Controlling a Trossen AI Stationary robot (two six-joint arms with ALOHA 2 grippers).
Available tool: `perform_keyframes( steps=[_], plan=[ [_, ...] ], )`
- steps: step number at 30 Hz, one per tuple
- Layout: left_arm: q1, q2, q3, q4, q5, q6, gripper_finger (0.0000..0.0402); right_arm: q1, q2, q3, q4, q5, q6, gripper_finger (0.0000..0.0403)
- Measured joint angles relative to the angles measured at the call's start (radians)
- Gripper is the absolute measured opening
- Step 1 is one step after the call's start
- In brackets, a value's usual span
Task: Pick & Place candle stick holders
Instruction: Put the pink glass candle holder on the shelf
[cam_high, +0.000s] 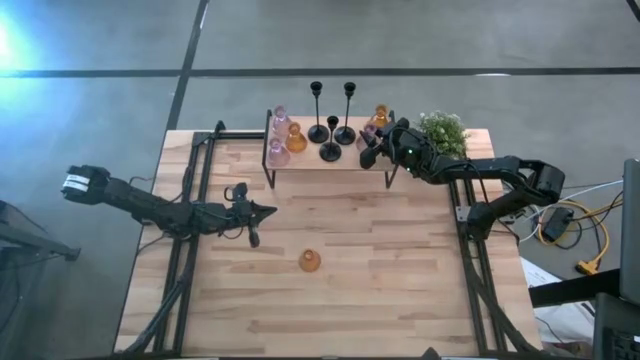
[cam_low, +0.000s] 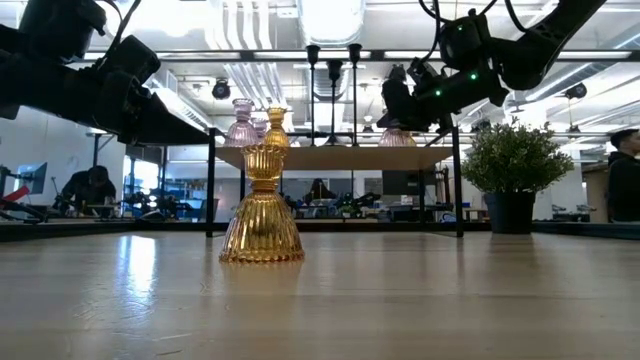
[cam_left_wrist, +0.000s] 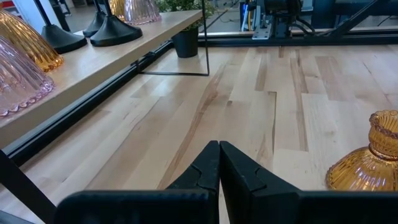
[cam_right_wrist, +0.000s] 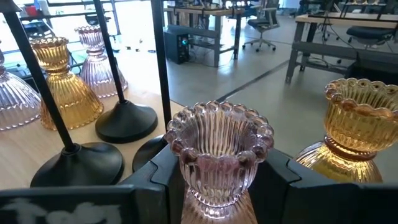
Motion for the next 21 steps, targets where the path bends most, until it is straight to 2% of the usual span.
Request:
perform_keyframes(
  steps=[5,11,21],
  plan=[
    [0.000,0.000,0.000,0.000,0.000,0.000,0.0014,0.000,0.000,0.000,0.000,0.001,-0.002,0.0128],
    [0.000,0.000,0.000,0.000,0.000,0.000,0.0014,0.000,0.002,-0.002,-0.008,0.003,-0.006,0.0196],
    [0.000,0.000,0.000,0.000,0.000,0.000,0.0014,0.000,0.000,-0.002,-0.003,0.000,-0.027,0.0256]
  ],
)
